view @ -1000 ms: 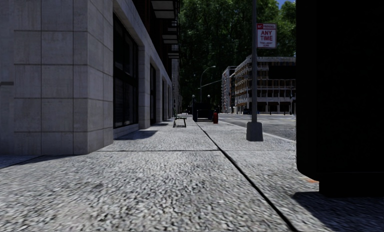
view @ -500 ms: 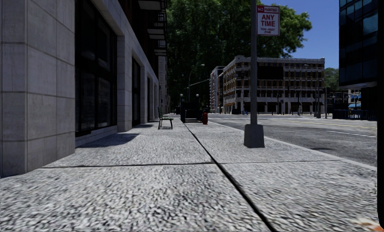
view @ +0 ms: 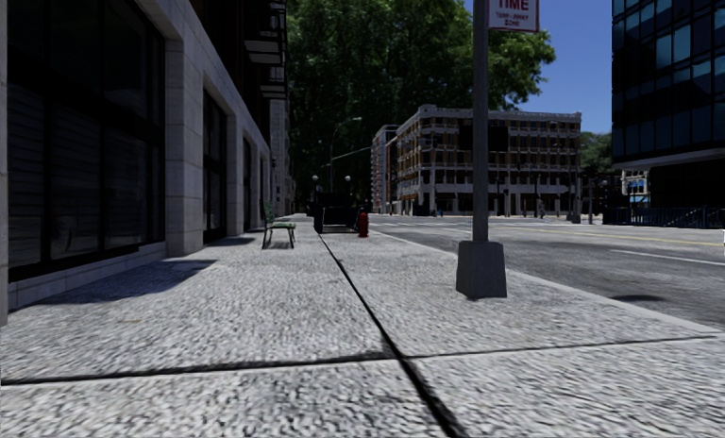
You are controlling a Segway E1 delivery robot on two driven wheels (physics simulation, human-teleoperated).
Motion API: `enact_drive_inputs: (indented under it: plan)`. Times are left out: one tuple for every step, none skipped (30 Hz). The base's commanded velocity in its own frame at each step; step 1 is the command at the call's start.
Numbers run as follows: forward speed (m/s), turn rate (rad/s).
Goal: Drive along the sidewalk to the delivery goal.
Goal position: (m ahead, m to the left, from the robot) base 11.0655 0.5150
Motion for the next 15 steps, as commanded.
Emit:
enact_drive_inputs:
  plan:
    - [2.0, -0.27]
    - [2.0, -0.27]
    - [2.0, -0.27]
    - [2.0, -0.27]
    - [2.0, -0.26]
    - [2.0, -0.12]
    - [2.0, 0.0]
    - [2.0, 0.0]
    - [2.0, 0.0]
    - [2.0, 0.0]
    - [2.0, 0.0]
    - [2.0, 0.0]
    - [2.0, 0.0]
    - [2.0, 0.0]
    - [2.0, 0.0]
